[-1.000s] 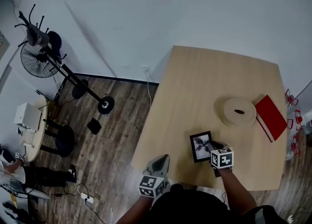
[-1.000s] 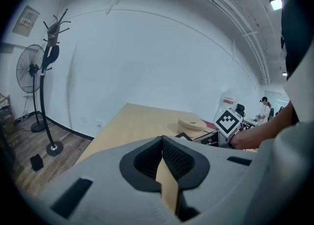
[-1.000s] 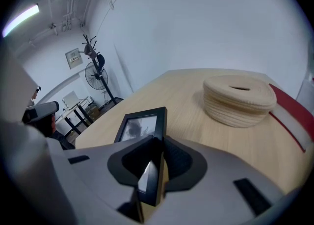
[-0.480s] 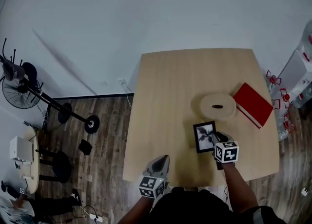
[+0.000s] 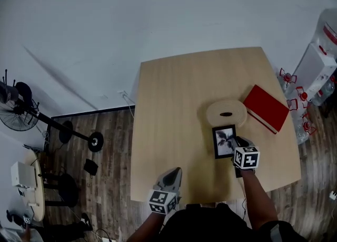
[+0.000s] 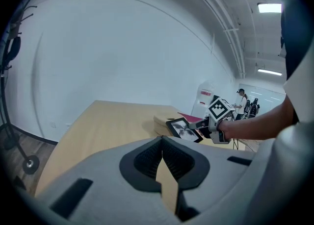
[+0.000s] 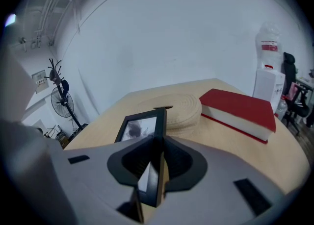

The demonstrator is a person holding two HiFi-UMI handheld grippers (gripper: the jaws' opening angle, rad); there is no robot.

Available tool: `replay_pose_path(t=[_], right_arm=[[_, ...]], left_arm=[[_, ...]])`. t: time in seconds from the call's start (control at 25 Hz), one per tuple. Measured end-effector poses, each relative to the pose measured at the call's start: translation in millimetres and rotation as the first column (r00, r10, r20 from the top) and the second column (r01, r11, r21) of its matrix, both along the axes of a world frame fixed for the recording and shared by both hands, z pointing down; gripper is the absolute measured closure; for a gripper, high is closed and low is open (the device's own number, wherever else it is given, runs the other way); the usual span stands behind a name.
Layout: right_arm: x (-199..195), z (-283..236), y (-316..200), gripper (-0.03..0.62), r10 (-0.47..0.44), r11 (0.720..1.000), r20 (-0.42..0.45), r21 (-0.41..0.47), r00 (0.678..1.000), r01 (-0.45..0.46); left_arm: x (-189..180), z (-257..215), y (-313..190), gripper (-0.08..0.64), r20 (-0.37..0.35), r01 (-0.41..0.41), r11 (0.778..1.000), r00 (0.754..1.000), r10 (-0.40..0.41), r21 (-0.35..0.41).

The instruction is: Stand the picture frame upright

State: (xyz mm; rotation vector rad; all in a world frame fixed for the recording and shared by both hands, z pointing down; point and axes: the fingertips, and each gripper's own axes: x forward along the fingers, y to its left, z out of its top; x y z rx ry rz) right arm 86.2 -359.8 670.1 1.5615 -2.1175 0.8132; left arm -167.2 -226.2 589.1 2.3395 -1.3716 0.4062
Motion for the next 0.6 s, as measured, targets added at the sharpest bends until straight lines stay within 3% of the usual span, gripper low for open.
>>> replay_pose_path(t=[0.32, 0.6], right_arm=[[10, 30, -6, 0.523, 0.008, 0.998, -0.043, -0.066, 0.999, -0.011], [16, 33, -11, 0.523, 0.023, 1.0, -0.045, -0.015, 0.999, -0.024]], left_arm=[[3, 2, -4, 0.555, -0.002, -0.003, 1.0, 1.0, 0.003, -0.006], [5, 7, 0, 0.555, 0.002, 0.0, 1.0, 1.0, 0.0, -0.021]])
